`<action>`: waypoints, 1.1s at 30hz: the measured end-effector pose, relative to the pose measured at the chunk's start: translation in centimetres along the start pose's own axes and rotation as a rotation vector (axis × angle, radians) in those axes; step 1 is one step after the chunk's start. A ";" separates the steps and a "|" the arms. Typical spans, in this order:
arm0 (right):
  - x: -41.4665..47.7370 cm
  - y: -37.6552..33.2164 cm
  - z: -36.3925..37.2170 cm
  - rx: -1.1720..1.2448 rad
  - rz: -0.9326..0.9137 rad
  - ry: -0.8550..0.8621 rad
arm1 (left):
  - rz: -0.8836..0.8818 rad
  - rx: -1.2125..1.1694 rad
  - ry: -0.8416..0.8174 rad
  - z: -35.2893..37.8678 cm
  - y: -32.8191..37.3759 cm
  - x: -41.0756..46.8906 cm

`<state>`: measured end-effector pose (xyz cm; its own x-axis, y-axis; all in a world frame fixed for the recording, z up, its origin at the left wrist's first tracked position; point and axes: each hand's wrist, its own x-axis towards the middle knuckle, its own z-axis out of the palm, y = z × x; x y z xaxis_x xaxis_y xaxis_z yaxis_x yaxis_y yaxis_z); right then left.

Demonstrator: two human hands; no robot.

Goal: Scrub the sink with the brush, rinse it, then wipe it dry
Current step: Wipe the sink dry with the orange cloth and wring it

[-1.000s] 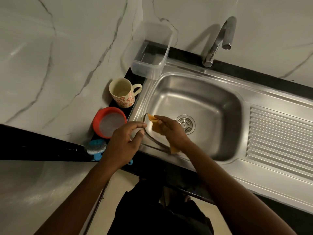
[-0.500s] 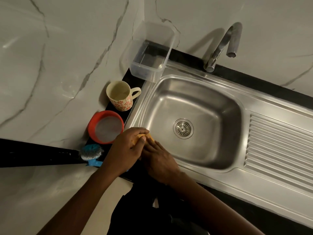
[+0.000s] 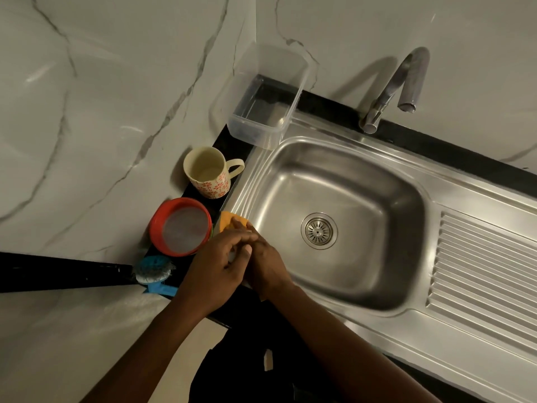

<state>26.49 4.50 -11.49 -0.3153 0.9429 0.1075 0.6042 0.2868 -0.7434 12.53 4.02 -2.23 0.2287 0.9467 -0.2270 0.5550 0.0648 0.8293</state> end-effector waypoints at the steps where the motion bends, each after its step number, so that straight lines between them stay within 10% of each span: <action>1: 0.5 0.1 -0.3 -0.012 0.023 -0.006 | 0.006 0.000 -0.003 0.0 0.1 0.1; 9: 8.5 2.6 -4.6 0.020 0.313 0.240 | 0.021 -0.020 -0.014 0.0 0.8 0.8; 22: 3.9 3.4 -1.2 -0.083 -0.052 -0.050 | 0.068 0.010 -0.025 -0.4 1.3 3.0; 30: -0.8 3.6 -5.9 0.171 0.056 -0.375 | 0.078 -0.006 -0.054 -0.1 1.6 3.6; 33: -1.1 5.8 -10.2 0.255 0.297 -0.165 | 0.089 -0.036 -0.065 0.5 1.6 4.0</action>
<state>37.80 6.87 -9.12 -0.2800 0.9326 -0.2276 0.4925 -0.0639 -0.8680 14.70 7.78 -2.05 0.3281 0.9268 -0.1829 0.5016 -0.0068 0.8651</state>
